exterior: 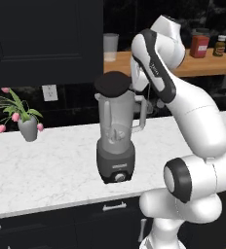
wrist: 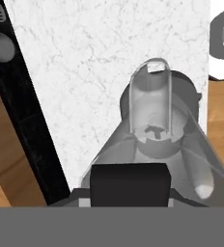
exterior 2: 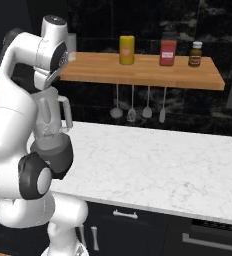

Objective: Close the lid blender by securely placing the lid on top.

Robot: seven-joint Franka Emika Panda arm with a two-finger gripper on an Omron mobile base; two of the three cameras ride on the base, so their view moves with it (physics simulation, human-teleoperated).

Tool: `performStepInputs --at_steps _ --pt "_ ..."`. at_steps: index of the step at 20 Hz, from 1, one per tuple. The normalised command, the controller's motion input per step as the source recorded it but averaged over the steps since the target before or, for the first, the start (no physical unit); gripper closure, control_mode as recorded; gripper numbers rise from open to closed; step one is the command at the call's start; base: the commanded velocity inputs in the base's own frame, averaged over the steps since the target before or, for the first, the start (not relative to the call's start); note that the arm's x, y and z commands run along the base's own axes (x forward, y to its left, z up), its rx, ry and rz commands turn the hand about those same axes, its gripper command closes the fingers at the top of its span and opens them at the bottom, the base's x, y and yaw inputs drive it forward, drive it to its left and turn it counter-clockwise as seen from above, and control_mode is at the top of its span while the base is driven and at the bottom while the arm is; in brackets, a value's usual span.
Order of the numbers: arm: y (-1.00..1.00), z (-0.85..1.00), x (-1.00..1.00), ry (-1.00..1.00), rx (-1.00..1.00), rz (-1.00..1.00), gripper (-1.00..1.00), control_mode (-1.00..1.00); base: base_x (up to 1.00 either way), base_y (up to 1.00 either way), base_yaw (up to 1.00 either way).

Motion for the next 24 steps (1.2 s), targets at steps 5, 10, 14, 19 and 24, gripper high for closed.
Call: performStepInputs --at_steps 5,10,14,19,24 --pt "-0.02 0.0 -0.44 0.02 0.0 0.02 1.0 -1.0 0.0 0.0 0.0" --pt "-0.01 0.0 -0.72 -0.04 0.0 0.06 1.0 -1.0 0.0 0.0 0.0" --pt "0.0 0.0 -0.29 -0.03 0.0 0.06 1.0 -1.0 0.0 0.0 0.0" --pt "0.0 0.0 0.35 -0.01 0.0 0.01 1.0 -1.0 0.0 0.0 0.0" --pt "0.0 0.06 0.58 -0.03 0.0 0.0 1.0 -1.0 0.0 0.0 0.0"
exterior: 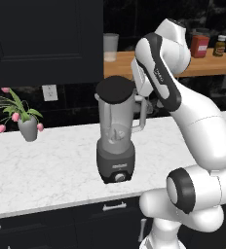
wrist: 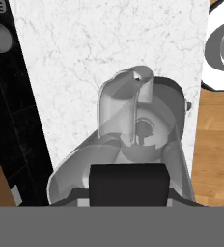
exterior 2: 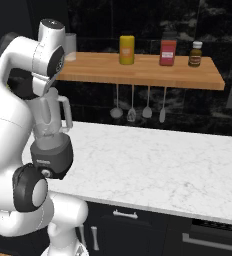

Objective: Close the lid blender by securely placing the lid on top.

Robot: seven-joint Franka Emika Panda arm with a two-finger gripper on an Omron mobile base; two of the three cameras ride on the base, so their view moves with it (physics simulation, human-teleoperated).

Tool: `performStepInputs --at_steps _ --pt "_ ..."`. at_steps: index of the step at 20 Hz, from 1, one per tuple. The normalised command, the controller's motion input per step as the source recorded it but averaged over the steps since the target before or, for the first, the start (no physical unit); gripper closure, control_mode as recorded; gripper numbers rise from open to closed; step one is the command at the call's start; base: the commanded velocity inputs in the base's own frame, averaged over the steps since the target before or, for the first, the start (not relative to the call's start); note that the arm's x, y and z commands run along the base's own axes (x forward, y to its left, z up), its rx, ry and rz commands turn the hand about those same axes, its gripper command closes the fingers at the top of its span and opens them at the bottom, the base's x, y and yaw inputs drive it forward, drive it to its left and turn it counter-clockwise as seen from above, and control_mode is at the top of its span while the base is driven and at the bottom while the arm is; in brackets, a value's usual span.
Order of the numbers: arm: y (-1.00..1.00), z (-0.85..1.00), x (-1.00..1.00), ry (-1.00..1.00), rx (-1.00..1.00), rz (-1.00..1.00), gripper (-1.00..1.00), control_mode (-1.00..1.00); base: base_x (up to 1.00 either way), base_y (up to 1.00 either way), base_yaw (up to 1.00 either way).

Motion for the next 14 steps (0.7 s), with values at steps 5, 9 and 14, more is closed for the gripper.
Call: performStepInputs --at_steps 5,9,14 --pt "0.0 0.0 0.32 0.0 0.0 0.0 1.0 -1.0 0.0 0.0 0.0" --pt "0.0 0.0 0.18 0.0 0.0 0.01 1.0 -1.0 0.0 0.0 0.0" --pt "-0.03 -0.03 0.0 0.0 0.0 0.05 1.0 -1.0 0.0 0.0 0.0"
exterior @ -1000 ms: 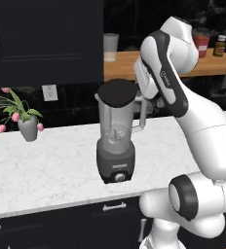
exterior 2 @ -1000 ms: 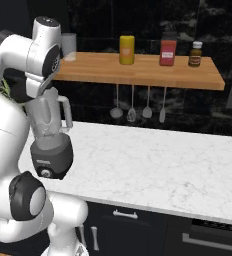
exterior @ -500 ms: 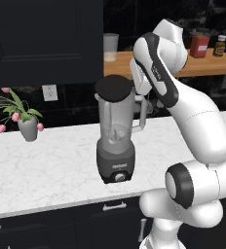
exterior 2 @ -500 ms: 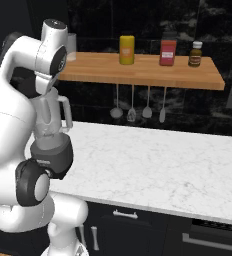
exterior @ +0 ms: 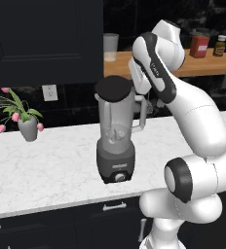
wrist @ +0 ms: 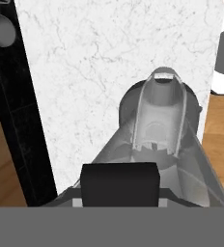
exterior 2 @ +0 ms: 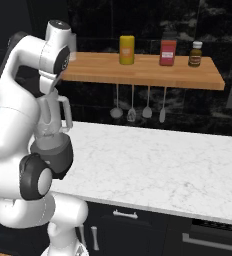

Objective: Close the lid blender by securely placing the lid on top.

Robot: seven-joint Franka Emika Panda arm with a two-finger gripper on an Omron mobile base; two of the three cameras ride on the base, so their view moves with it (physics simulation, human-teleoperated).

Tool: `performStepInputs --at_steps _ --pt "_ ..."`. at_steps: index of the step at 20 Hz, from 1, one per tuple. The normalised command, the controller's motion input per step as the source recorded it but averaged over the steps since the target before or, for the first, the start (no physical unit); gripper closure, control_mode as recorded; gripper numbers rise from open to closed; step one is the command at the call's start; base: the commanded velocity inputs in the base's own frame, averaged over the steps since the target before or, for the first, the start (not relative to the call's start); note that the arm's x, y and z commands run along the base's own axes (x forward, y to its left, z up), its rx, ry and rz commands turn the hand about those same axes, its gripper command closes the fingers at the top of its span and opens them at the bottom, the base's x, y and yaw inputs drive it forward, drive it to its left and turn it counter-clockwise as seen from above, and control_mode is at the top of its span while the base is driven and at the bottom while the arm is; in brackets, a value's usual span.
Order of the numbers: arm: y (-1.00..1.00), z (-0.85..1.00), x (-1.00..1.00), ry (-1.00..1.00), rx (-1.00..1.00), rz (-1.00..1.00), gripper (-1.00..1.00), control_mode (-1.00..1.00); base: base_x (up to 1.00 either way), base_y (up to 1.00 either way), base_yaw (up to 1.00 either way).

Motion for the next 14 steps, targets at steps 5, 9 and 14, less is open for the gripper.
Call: performStepInputs --at_steps 5,9,14 --pt "0.0 -0.12 0.0 0.0 0.0 0.07 1.0 -1.0 0.0 0.0 0.0" --pt "-0.06 -0.12 -0.01 0.02 0.0 0.08 1.0 -1.0 0.0 0.0 0.0" --pt "0.0 -0.14 0.0 0.11 -0.02 0.02 1.0 -1.0 0.0 0.0 0.0"
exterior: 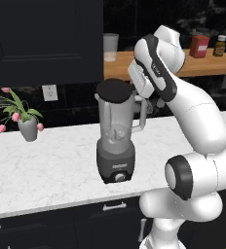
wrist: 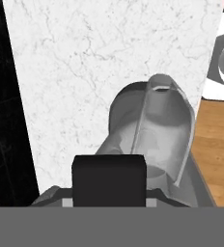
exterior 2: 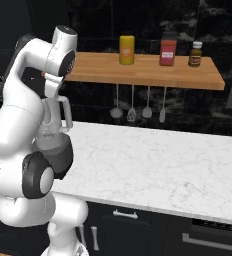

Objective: Close the lid blender by securely placing the lid on top.

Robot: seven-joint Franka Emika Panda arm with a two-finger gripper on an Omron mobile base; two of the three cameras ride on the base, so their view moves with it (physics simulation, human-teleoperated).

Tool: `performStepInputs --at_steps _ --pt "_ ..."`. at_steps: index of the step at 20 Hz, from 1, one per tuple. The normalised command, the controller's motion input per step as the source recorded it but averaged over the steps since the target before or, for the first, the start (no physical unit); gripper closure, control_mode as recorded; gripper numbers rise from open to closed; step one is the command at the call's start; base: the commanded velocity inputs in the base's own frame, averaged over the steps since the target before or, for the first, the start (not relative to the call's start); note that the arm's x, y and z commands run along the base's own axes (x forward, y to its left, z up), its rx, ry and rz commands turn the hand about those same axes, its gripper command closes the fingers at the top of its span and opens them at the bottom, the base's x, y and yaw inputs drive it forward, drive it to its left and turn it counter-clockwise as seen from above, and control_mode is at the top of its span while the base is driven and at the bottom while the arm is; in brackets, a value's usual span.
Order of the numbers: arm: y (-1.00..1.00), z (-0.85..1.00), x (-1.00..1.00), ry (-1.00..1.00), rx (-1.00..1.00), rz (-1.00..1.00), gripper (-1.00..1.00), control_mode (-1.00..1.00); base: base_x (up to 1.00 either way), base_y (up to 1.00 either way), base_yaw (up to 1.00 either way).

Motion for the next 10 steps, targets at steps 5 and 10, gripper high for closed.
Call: performStepInputs --at_steps 5,10 --pt "0.01 -0.15 0.07 0.14 -0.03 0.0 1.0 -1.0 0.0 0.0 0.0" --pt "0.04 -0.1 0.05 0.15 -0.02 0.0 1.0 -1.0 0.0 0.0 0.0"
